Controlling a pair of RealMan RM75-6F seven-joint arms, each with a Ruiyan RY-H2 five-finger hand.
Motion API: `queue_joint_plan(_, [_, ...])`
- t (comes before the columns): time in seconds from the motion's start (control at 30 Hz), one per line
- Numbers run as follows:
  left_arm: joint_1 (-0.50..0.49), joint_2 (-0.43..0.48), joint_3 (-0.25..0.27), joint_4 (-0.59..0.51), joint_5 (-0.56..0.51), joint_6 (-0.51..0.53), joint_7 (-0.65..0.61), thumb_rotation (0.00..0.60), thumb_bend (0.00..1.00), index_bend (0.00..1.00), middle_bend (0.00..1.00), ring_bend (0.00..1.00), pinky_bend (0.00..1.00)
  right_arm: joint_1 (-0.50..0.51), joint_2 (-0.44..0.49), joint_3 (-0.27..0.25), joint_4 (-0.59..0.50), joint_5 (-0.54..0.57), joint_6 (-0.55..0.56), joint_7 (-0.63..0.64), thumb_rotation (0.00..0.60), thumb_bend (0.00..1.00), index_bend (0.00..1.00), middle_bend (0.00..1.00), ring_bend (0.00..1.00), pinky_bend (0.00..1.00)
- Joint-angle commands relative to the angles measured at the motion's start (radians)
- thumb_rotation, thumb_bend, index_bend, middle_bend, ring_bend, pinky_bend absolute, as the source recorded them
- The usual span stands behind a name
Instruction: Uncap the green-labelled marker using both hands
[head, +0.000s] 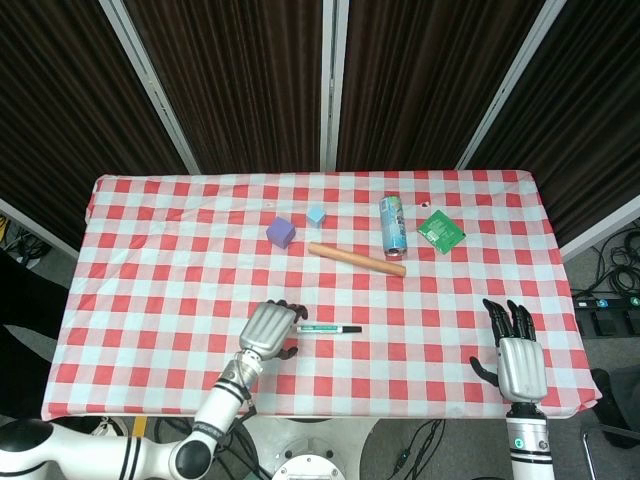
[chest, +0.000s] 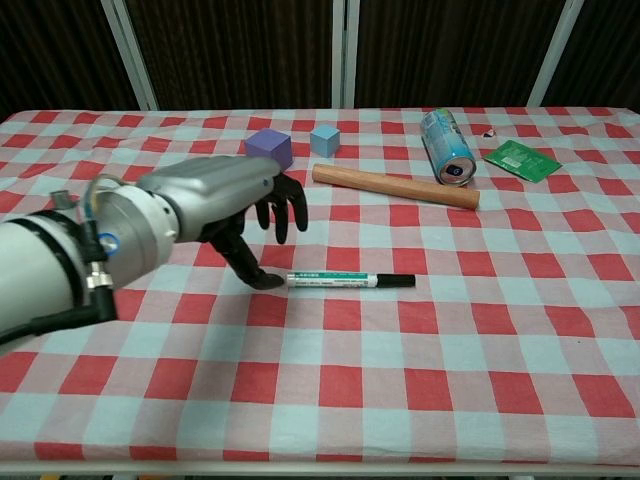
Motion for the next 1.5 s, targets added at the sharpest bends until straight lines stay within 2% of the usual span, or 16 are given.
queue_joint_plan(0.03, [-0.119,-0.096,-0.042,0.077,-0.137,0.034,0.114,0.600,0.22,0.37,0.44,0.37,0.44,0.003,-0.005,-0.002,0.007,0.005,-0.005,0.000,0.600,0.05,0.10,0.15,0.00,0.00])
queue_joint_plan(0.3, [-0.226,-0.164,-0.073,0.170,-0.214,0.084,0.149,0.600,0.24,0.38,0.44,0.37,0.44,0.010,-0.011,0.000,0.024,0.023,-0.014,0.009,0.600,0.05,0.10,0.15,0.00,0.00])
queue_joint_plan(0.63, [-0.301,-0.201,-0.030,0.272,-0.281,0.115,0.211,0.600,0.26,0.41,0.47,0.39,0.45,0.016,-0.017,-0.002,0.042,0.037,-0.022,0.022,0.600,0.05,0.10,0.15,0.00,0.00])
queue_joint_plan(1.13, [-0.339,-0.225,-0.015,0.331,-0.319,0.131,0.206,0.600,0.27,0.45,0.50,0.42,0.48,0.016,-0.022,-0.010,0.058,0.041,-0.017,0.041,0.600,0.05,0.10,0.15,0.00,0.00])
queue_joint_plan(1.5, [-0.351,-0.245,-0.014,0.363,-0.325,0.132,0.181,0.600,0.34,0.47,0.52,0.44,0.49,0.014,-0.023,-0.012,0.071,0.048,-0.014,0.056,0.600,0.05,0.10,0.15,0.00,0.00])
